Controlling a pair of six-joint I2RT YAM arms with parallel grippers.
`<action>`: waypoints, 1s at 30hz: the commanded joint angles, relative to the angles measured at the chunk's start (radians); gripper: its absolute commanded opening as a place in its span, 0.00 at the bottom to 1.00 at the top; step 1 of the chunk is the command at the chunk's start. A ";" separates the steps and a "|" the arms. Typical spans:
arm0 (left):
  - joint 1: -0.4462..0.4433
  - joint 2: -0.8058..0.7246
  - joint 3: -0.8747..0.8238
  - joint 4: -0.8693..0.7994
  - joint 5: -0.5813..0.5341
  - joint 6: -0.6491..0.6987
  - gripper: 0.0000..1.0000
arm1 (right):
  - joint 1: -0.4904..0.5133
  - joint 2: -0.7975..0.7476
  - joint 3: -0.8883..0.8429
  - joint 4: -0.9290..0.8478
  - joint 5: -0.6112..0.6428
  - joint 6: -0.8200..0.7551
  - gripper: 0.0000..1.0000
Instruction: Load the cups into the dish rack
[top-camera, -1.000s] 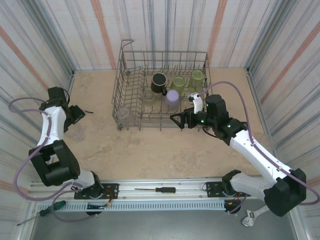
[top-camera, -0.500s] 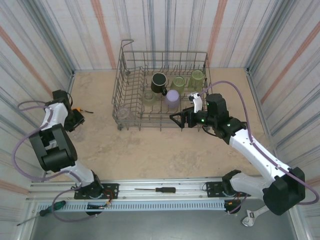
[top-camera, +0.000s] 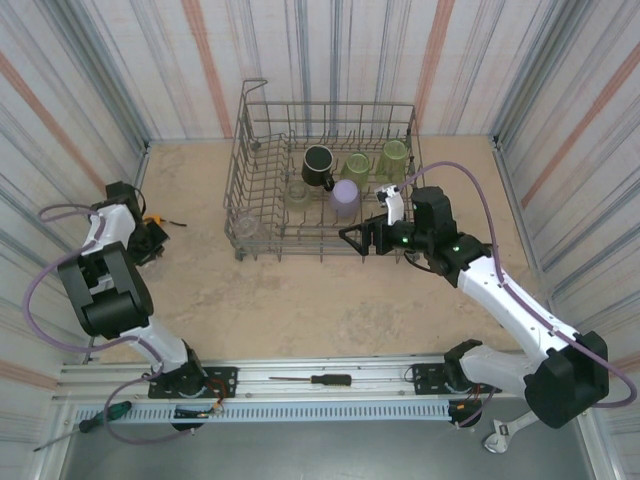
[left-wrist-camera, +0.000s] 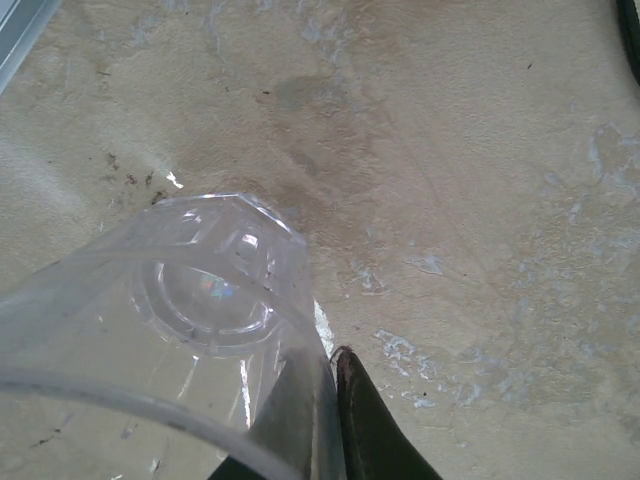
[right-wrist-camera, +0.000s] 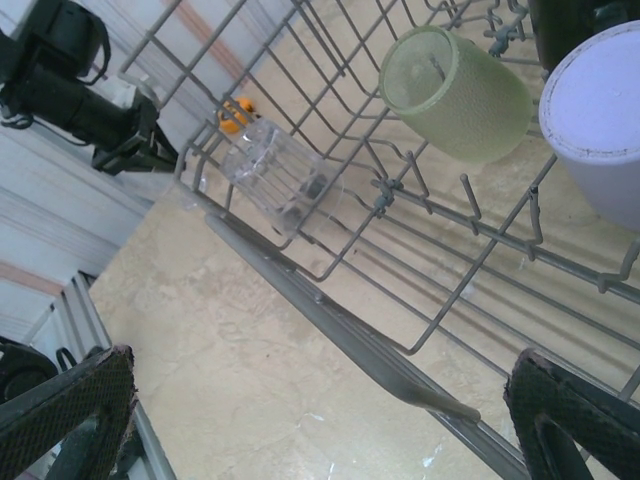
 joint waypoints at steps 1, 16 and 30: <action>0.006 -0.033 -0.015 -0.009 0.025 0.013 0.00 | -0.007 0.003 0.009 0.016 -0.021 0.021 0.99; -0.051 -0.117 -0.019 -0.018 0.085 0.059 0.00 | -0.007 0.000 0.025 0.005 -0.018 0.059 0.99; -0.058 -0.261 -0.053 0.063 0.298 0.101 0.00 | 0.018 0.038 0.071 -0.009 0.013 0.113 0.99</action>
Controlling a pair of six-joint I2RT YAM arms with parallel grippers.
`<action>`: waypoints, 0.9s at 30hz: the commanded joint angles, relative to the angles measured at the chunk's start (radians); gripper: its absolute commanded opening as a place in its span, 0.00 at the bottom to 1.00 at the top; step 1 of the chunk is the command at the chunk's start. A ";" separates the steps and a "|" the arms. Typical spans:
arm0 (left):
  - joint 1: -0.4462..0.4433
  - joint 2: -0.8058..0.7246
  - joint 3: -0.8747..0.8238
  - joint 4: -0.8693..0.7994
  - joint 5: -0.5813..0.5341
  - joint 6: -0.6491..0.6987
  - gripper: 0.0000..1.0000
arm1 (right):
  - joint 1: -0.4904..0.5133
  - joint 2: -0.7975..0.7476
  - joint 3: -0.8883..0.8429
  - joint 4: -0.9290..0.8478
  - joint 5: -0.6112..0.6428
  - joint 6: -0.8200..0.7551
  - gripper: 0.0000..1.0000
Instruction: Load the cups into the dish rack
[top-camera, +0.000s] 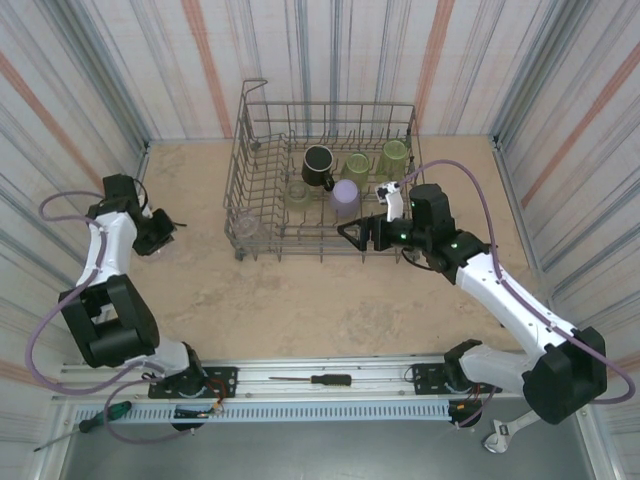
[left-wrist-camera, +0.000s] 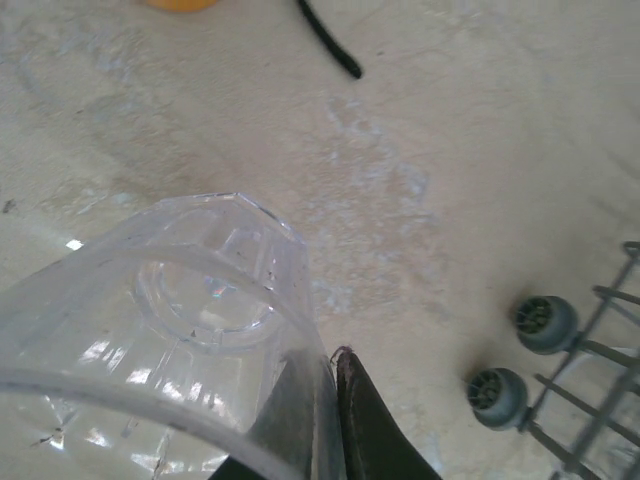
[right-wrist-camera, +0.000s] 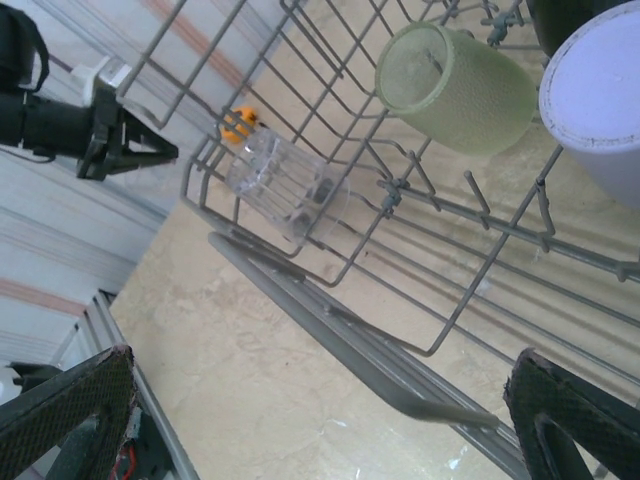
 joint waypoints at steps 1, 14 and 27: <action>-0.005 -0.065 -0.036 0.050 0.100 0.027 0.00 | 0.016 0.014 0.047 -0.011 0.018 0.029 0.99; -0.018 -0.187 -0.085 0.105 0.242 0.004 0.00 | 0.105 0.094 0.162 -0.049 0.113 0.086 0.99; 0.056 -0.210 -0.110 0.219 0.459 -0.076 0.00 | 0.139 0.157 0.261 -0.090 0.152 0.135 0.99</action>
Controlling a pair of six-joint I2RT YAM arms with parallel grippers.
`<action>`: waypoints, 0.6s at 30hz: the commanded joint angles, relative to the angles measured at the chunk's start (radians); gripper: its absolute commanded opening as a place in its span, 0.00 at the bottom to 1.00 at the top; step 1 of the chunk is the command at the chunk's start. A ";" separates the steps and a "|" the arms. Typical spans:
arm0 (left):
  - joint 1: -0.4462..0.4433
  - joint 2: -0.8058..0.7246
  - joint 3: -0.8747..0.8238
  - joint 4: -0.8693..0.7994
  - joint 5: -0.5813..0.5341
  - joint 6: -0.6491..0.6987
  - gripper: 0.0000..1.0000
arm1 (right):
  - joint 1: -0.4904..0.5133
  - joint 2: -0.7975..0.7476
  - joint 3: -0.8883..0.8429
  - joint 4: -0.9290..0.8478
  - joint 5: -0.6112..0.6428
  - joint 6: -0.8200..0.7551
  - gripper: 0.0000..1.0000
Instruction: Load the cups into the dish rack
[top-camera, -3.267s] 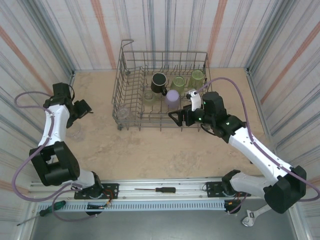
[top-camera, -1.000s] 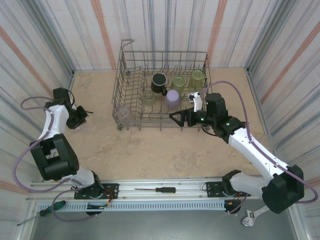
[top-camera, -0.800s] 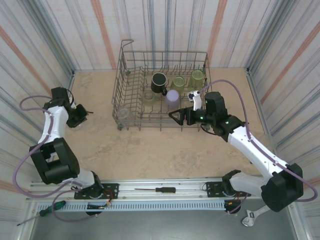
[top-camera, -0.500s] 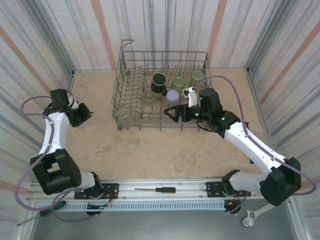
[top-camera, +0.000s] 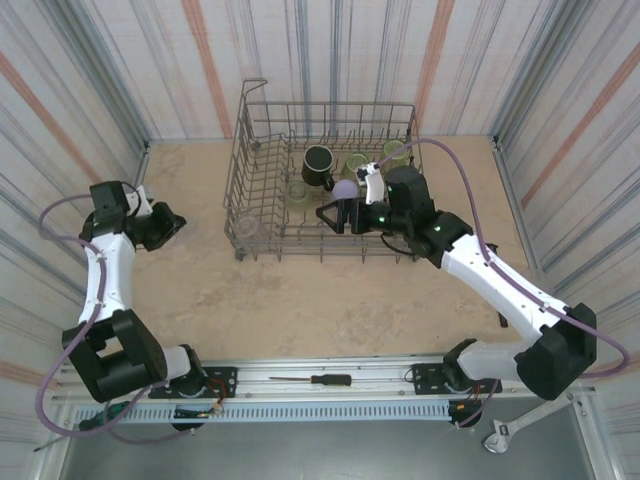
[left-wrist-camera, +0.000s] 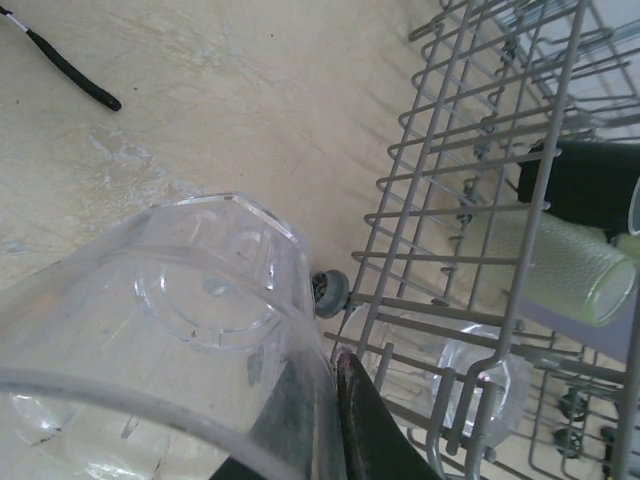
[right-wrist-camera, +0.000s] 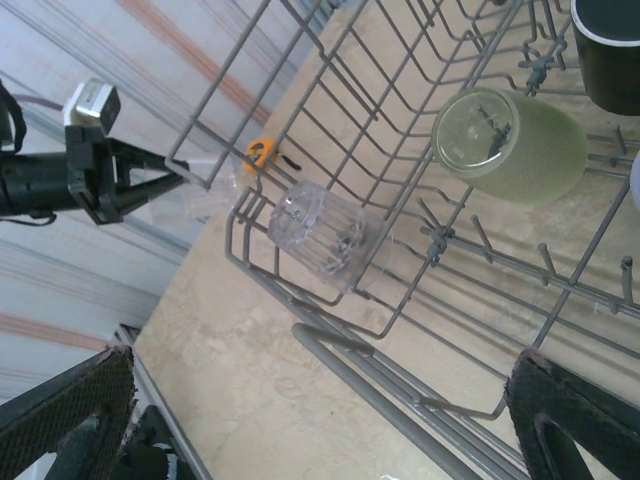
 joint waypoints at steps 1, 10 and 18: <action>0.013 -0.035 -0.011 0.070 0.100 -0.037 0.00 | 0.009 0.031 0.046 -0.041 0.016 0.031 0.99; 0.011 -0.037 -0.004 0.064 0.119 -0.036 0.00 | -0.016 0.060 0.067 -0.052 0.002 0.009 0.99; -0.014 -0.046 0.078 0.085 0.175 -0.161 0.00 | -0.137 0.099 0.075 -0.047 -0.139 -0.002 0.99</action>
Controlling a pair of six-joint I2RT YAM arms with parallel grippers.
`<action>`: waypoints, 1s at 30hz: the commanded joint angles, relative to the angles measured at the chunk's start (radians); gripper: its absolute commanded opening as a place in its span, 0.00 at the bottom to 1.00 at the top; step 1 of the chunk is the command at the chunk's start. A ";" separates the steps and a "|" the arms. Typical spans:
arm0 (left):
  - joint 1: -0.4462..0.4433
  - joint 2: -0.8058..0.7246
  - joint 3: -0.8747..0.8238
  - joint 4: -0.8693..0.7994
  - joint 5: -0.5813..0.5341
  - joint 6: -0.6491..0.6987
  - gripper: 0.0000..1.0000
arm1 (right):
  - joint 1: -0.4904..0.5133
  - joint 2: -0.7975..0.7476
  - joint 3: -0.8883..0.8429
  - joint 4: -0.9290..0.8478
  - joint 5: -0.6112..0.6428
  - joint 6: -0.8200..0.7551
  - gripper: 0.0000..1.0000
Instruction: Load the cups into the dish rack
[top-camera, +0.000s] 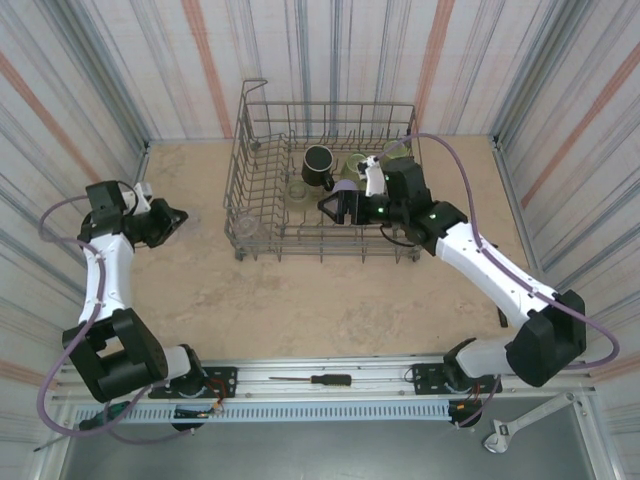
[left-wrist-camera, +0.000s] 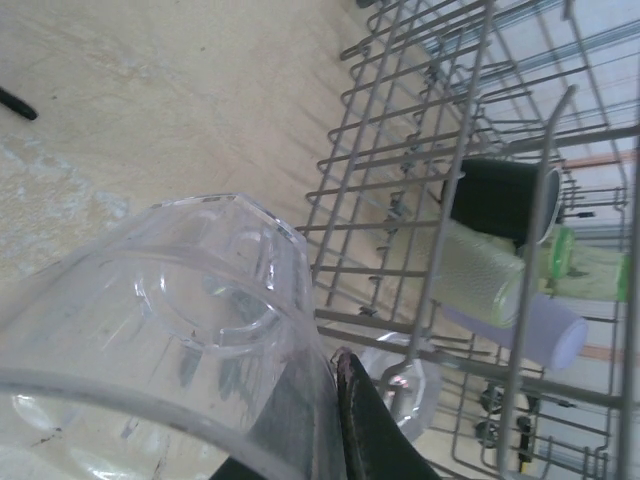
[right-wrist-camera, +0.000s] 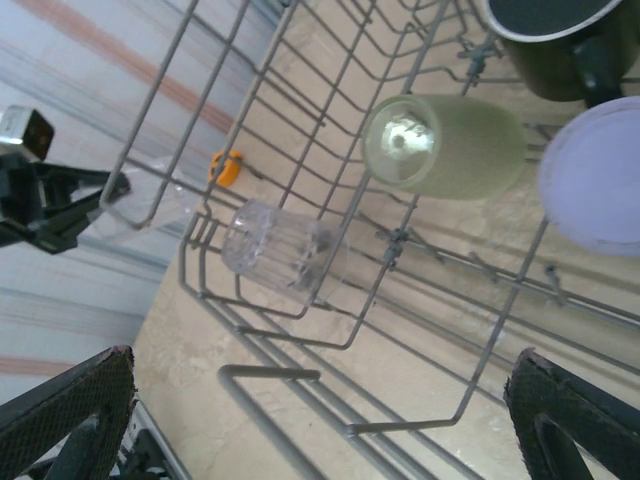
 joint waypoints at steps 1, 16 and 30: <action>-0.024 -0.051 0.056 0.050 0.058 -0.073 0.00 | -0.032 0.010 0.026 -0.016 -0.084 -0.021 0.99; -0.046 -0.003 0.146 0.340 0.266 -0.271 0.00 | -0.077 0.027 0.045 -0.013 -0.156 -0.038 0.99; -0.159 0.048 0.171 0.492 0.417 -0.292 0.00 | -0.077 0.060 0.034 0.124 -0.161 0.051 0.99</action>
